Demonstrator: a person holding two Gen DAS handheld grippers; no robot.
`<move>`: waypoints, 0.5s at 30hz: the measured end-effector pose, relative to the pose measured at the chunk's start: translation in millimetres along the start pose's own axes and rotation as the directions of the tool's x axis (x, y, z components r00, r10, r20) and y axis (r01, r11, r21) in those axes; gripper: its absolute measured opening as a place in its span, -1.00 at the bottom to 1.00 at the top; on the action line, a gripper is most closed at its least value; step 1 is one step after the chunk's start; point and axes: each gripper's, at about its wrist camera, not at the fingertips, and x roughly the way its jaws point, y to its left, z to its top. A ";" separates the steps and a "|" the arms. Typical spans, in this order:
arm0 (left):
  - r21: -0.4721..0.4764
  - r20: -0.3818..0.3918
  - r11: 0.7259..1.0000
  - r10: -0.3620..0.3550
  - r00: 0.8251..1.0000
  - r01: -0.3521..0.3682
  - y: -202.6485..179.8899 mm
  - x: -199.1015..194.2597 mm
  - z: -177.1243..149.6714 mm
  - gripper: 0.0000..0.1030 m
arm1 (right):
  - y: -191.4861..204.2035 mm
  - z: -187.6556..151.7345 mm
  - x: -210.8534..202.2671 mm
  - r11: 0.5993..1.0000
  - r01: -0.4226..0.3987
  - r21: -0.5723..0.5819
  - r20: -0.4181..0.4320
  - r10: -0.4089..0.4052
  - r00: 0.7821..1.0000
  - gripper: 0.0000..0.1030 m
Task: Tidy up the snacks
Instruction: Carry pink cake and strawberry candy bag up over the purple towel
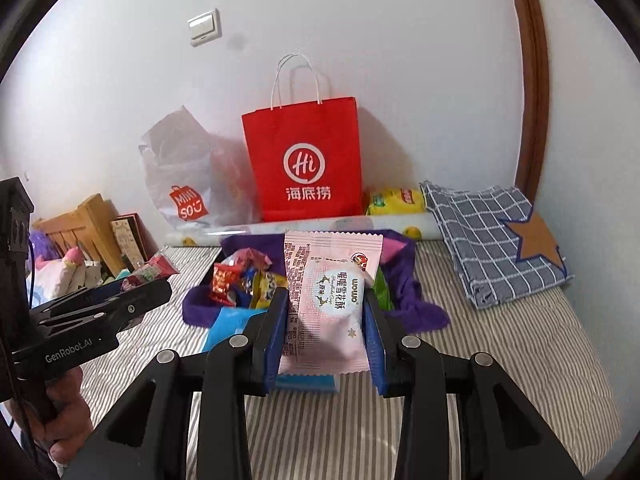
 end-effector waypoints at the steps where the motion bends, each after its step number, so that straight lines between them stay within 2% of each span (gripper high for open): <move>1: -0.001 0.001 1.000 0.000 1.000 0.000 0.8 2.6 4.0 0.01 | 0.0 3.0 2.5 1.000 -0.002 0.000 0.002 0.002 1.000 -0.30; 15: -0.014 0.022 1.000 0.015 1.000 -0.015 10.6 46.0 63.4 0.01 | -1.4 61.0 70.4 0.999 -0.038 -0.005 -0.002 0.038 0.999 -0.30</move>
